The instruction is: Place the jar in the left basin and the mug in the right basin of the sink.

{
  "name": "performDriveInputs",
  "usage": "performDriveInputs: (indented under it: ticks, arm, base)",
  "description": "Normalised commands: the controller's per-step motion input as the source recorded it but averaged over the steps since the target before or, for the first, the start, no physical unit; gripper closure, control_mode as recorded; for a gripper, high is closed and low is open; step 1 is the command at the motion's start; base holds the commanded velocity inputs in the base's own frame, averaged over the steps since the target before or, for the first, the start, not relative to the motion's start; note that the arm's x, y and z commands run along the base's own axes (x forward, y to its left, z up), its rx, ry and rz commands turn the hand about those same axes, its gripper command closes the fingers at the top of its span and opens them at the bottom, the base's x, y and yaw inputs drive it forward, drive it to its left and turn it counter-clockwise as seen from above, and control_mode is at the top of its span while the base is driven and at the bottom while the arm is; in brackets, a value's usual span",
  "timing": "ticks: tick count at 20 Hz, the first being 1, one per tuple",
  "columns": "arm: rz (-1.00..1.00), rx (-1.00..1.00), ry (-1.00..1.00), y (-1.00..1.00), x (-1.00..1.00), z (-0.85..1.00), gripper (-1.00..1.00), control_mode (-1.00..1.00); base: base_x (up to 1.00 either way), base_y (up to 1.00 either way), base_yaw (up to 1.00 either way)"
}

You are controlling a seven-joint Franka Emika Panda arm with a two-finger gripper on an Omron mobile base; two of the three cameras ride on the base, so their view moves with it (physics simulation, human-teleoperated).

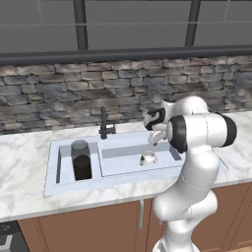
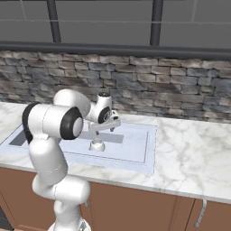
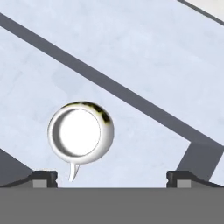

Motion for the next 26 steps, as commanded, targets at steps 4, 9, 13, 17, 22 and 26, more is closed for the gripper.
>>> performDriveInputs:
  ticks: [4,9,13,17,22,26]
  arm:
    - [0.00,0.01,0.00,-0.11,-0.28,0.43,-1.00,-1.00]
    - [0.00,0.02,0.00,-0.08,-0.32,0.40,-1.00,-1.00]
    - [0.00,0.03,0.00,-0.09,-0.32,0.39,-1.00,-1.00]
    - [0.00,0.04,0.00,-0.09,-0.29,0.34,-1.00,-1.00]
    - [-0.01,0.05,0.00,-0.08,-0.29,0.29,-1.00,-1.00]
    - [-0.02,0.04,0.00,-0.03,-0.33,0.24,-1.00,-1.00]
  base:
    - [0.00,0.00,0.00]
    - [0.00,0.00,0.00]
    - [0.00,0.00,0.00]
    - [0.00,0.00,0.00]
    - [0.00,0.00,0.00]
    - [0.00,0.00,0.00]
